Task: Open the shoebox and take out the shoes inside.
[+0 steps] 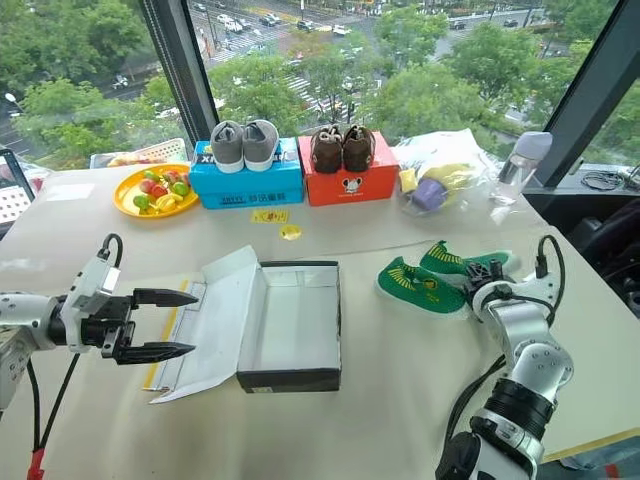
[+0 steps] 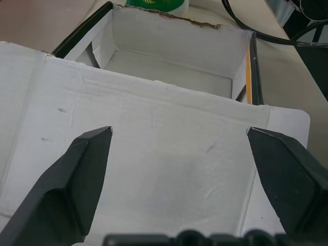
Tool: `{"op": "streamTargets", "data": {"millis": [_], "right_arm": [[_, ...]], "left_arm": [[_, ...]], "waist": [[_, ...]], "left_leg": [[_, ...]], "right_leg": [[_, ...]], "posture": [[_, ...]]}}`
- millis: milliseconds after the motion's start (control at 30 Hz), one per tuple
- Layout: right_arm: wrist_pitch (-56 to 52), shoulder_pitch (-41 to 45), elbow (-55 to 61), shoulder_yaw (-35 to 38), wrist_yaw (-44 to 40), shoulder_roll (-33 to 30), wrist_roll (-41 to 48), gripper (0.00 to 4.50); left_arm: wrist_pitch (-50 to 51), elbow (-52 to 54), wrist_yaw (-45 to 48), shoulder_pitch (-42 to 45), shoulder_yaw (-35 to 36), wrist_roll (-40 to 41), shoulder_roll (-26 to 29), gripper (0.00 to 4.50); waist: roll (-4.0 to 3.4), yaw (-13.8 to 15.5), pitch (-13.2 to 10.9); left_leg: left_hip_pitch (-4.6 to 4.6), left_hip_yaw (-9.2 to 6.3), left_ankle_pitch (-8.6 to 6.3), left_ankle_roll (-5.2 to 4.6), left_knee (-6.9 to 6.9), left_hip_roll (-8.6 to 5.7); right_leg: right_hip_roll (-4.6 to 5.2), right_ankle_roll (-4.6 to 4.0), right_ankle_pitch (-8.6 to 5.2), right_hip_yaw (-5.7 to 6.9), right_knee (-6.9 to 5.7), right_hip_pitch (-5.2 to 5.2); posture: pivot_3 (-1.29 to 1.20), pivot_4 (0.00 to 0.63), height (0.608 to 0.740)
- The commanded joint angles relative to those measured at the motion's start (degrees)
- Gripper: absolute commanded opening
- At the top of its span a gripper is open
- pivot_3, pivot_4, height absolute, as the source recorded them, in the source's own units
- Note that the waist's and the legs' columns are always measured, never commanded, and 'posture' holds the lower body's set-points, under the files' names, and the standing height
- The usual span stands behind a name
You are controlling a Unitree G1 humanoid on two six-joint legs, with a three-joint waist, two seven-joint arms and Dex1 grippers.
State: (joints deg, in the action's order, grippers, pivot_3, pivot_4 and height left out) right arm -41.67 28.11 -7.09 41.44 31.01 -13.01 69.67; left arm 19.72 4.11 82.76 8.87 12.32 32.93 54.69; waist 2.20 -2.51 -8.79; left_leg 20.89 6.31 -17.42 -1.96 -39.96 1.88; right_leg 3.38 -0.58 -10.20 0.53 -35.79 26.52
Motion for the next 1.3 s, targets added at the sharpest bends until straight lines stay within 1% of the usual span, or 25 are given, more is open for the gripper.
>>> {"op": "streamTargets", "data": {"millis": [33, 167, 233, 300, 433, 600, 700, 833, 867, 967, 1000, 1067, 1133, 1167, 1200, 1233, 1300], "right_arm": [[0.5, -1.7, -0.5, -1.0, -0.9, -1.0, -2.4, 1.9], [2.9, -1.8, -0.5, -0.1, -2.3, -1.2, -3.0, 3.01], [3.5, -1.7, -1.7, 0.2, -2.4, -2.2, -4.1, 3.87], [3.2, -1.9, -2.7, 0.5, -2.2, -3.0, -4.4, 4.48], [1.6, -3.4, -0.9, 1.1, -1.7, -3.8, -2.8, 4.48], [-2.1, -7.8, 6.4, 2.8, 2.4, -5.3, 2.9, 4.48], [-6.8, -14.5, 14.6, 4.4, 6.6, -8.5, 11.7, 4.48], [-9.2, -22.4, 21.3, 4.9, 10.8, -13.3, 23.7, 4.48], [-9.7, -24.2, 23.0, 4.6, 11.0, -14.9, 26.1, 4.48], [-11.2, -28.9, 28.4, 2.7, 6.1, -20.2, 30.8, 4.48], [-12.3, -30.2, 31.7, 1.9, 1.8, -22.9, 30.2, 4.48], [-13.7, -32.7, 42.7, -1.7, -8.9, -30.4, 20.7, 4.48], [-12.9, -35.7, 53.1, -10.0, -15.3, -36.4, 7.8, 4.48], [-11.7, -36.8, 55.5, -12.9, -17.0, -37.8, 3.2, 4.48], [-10.9, -36.9, 58.4, -18.8, -17.9, -39.5, -3.1, 4.48], [-9.0, -37.0, 59.1, -22.8, -17.2, -38.2, -8.1, 4.48], [-5.9, -38.0, 58.7, -29.4, -13.7, -34.6, -18.3, 4.48]], "left_arm": [[-0.9, 1.2, 0.0, 0.2, 0.6, 0.5, -0.1, 4.5], [-1.0, 1.2, 0.0, 0.0, 0.7, 0.5, -0.2, 4.5], [-1.0, 1.1, 0.1, 0.0, 0.7, 0.4, -0.2, 4.5], [-1.3, 0.9, 0.3, 0.0, 0.6, 0.3, -0.2, 4.5], [-1.4, 0.8, 0.3, -0.1, 0.7, 0.2, -0.3, 4.5], [-1.9, 1.0, 0.2, -1.4, 1.0, -0.1, 0.0, 4.5], [-1.5, 1.8, -1.5, -2.5, 1.3, -0.5, -0.1, 4.5], [-1.6, 2.1, -4.7, -4.3, 1.5, -2.4, -0.5, 4.5], [-0.9, 2.2, -5.8, -4.9, 1.9, -2.4, -0.5, 4.5], [5.6, 2.7, -11.6, -5.9, 3.2, -1.1, -0.8, 4.5], [6.6, 2.8, -15.1, -6.3, 4.3, -1.5, -1.9, 4.5], [5.6, 3.2, -22.7, -6.6, 7.0, -2.9, -5.4, 4.5], [10.0, 3.8, -31.1, -5.9, 9.0, -2.6, -8.7, 4.5], [11.3, 4.2, -33.6, -5.7, 9.5, -2.4, -9.7, 4.5], [12.5, 5.3, -37.4, -6.1, 10.4, -2.7, -11.5, 4.5], [12.7, 6.6, -40.4, -7.1, 11.6, -2.3, -13.7, 4.5], [12.7, 8.0, -46.4, -8.6, 13.6, -2.7, -17.9, 4.5]], "waist": [[0.0, 0.1, 0.0], [0.0, 0.1, 0.0], [0.0, -0.1, 0.0], [0.01, 0.0, 0.0], [0.01, 0.4, 0.0], [0.01, 0.8, 0.0], [-0.03, 1.3, 0.0], [-0.05, 1.5, 0.0], [-0.07, 1.4, 0.0], [-0.09, 1.0, 0.0], [-0.08, 0.8, 0.0], [-0.23, 0.7, 0.0], [-0.35, 0.6, 0.0], [-0.12, 0.6, 0.2], [0.1, 0.8, 0.3], [0.33, 1.0, 0.4], [0.45, 1.6, 0.4]], "left_leg": [[-0.08, -0.01, 0.0, 0.0, 0.0, 0.0], [-0.24, 0.01, -0.03, -0.05, 0.0, -0.02], [-0.25, 0.03, -0.03, -0.06, 0.0, -0.02], [-0.29, 0.06, -0.04, -0.06, 0.01, -0.01], [-0.32, 0.03, -0.04, -0.06, 0.05, -0.02], [-0.29, 0.03, -0.06, -0.1, 0.12, -0.02], [-0.22, 0.02, -0.09, -0.14, 0.23, -0.02], [-0.06, 0.03, -0.16, -0.24, 0.24, -0.01], [-0.05, 0.05, -0.17, -0.27, 0.21, -0.01], [-0.06, 0.11, -0.21, -0.34, 0.21, -0.02], [-0.06, 0.12, -0.21, -0.34, 0.21, -0.01], [-0.06, 0.14, -0.21, -0.33, 0.2, 0.01], [-0.03, 0.15, -0.21, -0.34, 0.2, 0.01], [-0.04, 0.14, -0.2, -0.33, 0.19, 0.04], [-0.06, 0.04, -0.17, -0.27, 0.2, 0.1], [-0.26, -0.06, -0.13, -0.19, 0.2, 0.16], [-0.22, -0.06, -0.08, -0.08, 0.22, 0.17]], "right_leg": [[0.0, 0.02, -0.01, 0.01, 0.01, -0.09], [0.03, 0.14, -0.08, -0.02, 0.08, -0.25], [0.03, 0.14, -0.07, -0.05, 0.09, -0.24], [0.02, 0.14, -0.07, -0.07, 0.08, -0.25], [0.03, 0.13, -0.08, -0.02, 0.09, -0.29], [0.06, 0.1, -0.07, -0.03, 0.15, -0.28], [0.07, 0.1, -0.08, 0.01, 0.32, -0.25], [0.08, 0.15, -0.07, 0.03, 0.59, -0.24], [0.08, 0.18, -0.04, 0.01, 0.62, -0.25], [0.1, 0.38, -0.11, -0.11, 0.71, -0.27], [0.07, 0.64, -0.22, -0.15, 0.71, -0.28], [0.07, 0.72, -0.21, -0.19, 0.68, -0.35], [0.08, 0.8, -0.17, -0.3, 0.68, -0.35], [0.05, 0.82, -0.16, -0.28, 0.66, -0.39], [0.01, 0.83, -0.17, -0.13, 0.67, -0.43], [-0.06, 0.83, -0.17, -0.01, 0.68, -0.39], [-0.03, 0.82, -0.18, 0.11, 0.72, -0.36]], "posture": [[0.0, 0.15, 0.731], [0.0, 0.15, 0.731], [0.0, 0.15, 0.731], [0.0, 0.15, 0.731], [0.0, 0.15, 0.731], [0.0, 0.15, 0.731], [0.0, 0.15, 0.731], [0.0, 0.15, 0.731], [0.0, 0.15, 0.731], [0.0, 0.15, 0.731], [0.0, 0.15, 0.731], [0.0, 0.15, 0.731], [0.0, 0.15, 0.731], [0.0, 0.15, 0.731], [0.0, 0.15, 0.731], [0.0, 0.15, 0.731], [0.0, 0.15, 0.731]]}}
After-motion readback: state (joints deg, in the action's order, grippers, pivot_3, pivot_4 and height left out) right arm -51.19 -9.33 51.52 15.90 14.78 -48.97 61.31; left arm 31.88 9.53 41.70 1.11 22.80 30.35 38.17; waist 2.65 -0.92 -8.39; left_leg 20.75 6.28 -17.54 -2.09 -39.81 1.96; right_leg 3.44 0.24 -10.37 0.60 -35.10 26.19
